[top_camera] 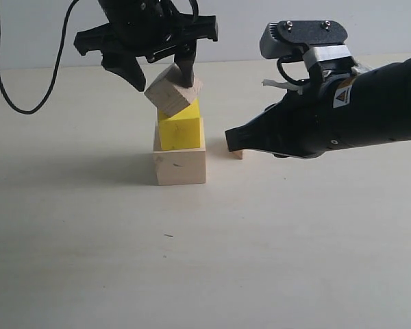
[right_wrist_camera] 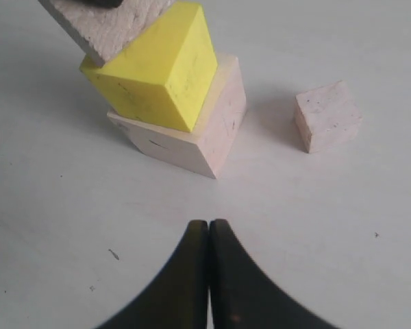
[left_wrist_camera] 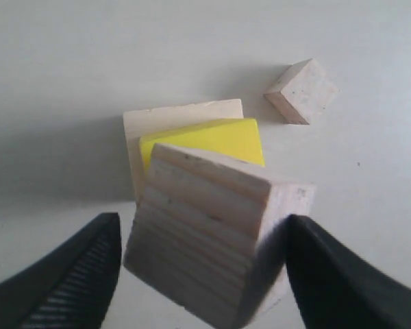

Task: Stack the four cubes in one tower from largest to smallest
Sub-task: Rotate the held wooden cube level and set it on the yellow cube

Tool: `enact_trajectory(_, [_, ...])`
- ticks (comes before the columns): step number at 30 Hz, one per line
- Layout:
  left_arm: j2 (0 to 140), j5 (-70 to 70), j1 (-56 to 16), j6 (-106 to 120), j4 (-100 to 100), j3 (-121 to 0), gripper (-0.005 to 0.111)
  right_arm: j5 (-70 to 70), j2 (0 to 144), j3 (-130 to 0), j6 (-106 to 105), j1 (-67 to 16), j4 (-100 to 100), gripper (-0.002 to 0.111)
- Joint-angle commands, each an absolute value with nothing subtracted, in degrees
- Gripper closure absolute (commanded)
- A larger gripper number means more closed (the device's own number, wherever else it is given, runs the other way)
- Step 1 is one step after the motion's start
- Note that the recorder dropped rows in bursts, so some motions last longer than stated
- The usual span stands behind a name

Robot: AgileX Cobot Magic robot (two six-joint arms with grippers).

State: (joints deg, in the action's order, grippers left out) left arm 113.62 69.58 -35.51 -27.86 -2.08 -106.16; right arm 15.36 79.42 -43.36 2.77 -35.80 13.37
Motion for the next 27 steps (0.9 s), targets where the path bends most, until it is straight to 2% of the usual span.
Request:
enact_trajectory(1, [113.5, 69.1, -35.3, -28.3, -1.7, -106.2, 0.041, 15.0, 79.6, -43.9, 2.4, -35.5, 12.9, 0.108])
enact_trajectory(27, [114.7, 67.1, -35.4, -28.3, -4.5, -106.2, 0.041, 14.7, 79.6, -43.9, 1.9, -35.5, 12.9, 0.108])
